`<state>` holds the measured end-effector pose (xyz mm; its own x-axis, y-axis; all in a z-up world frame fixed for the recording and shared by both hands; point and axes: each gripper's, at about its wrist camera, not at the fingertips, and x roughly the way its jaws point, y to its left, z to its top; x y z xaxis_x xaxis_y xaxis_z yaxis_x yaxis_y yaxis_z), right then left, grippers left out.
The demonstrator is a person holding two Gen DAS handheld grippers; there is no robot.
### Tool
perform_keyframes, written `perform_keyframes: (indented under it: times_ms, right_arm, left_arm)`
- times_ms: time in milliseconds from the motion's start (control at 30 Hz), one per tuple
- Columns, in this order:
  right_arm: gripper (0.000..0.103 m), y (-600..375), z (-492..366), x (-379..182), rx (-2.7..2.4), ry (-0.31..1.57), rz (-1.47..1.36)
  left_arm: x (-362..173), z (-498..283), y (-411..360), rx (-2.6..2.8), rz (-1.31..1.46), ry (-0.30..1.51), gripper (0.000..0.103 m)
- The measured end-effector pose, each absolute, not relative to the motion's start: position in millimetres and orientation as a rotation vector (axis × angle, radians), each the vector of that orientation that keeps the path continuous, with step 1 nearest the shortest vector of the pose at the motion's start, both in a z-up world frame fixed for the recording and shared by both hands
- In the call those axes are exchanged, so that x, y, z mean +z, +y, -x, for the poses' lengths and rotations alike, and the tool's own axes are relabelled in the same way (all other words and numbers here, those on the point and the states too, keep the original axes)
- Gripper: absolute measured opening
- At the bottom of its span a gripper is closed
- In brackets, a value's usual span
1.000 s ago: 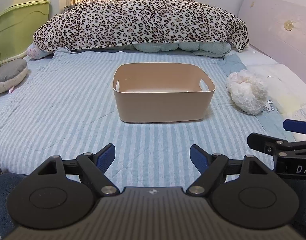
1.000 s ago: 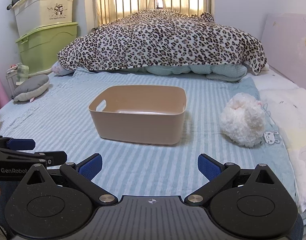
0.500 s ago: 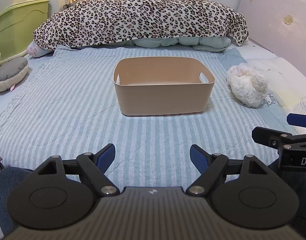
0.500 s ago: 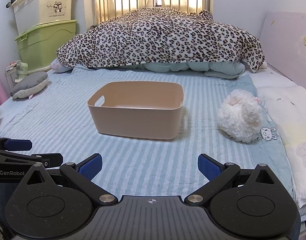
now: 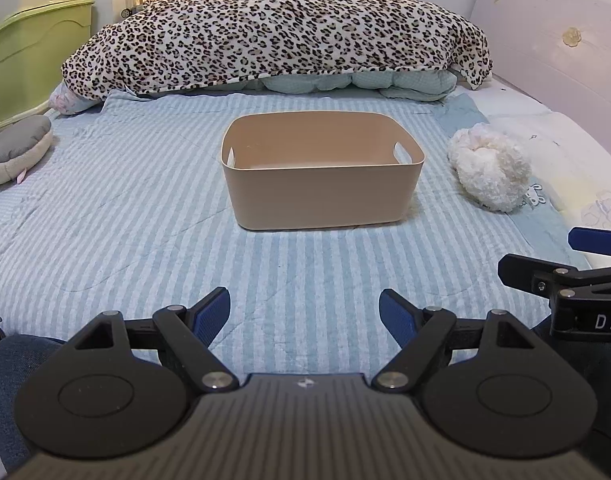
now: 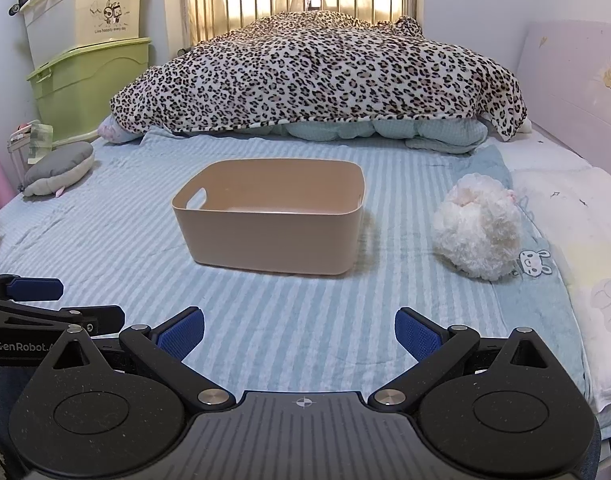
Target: Organize objects
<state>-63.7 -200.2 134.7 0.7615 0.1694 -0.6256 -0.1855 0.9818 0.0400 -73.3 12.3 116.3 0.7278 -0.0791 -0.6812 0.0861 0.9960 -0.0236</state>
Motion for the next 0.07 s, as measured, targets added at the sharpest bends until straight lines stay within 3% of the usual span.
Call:
perform_keyframes:
  times_ms: [67]
  right_arm:
    - [0.103, -200.8, 62.7, 133.7, 0.194, 0.681, 0.022]
  left_arm:
    - [115.4, 72.2, 11.9, -0.090, -0.011, 0.754, 0.082]
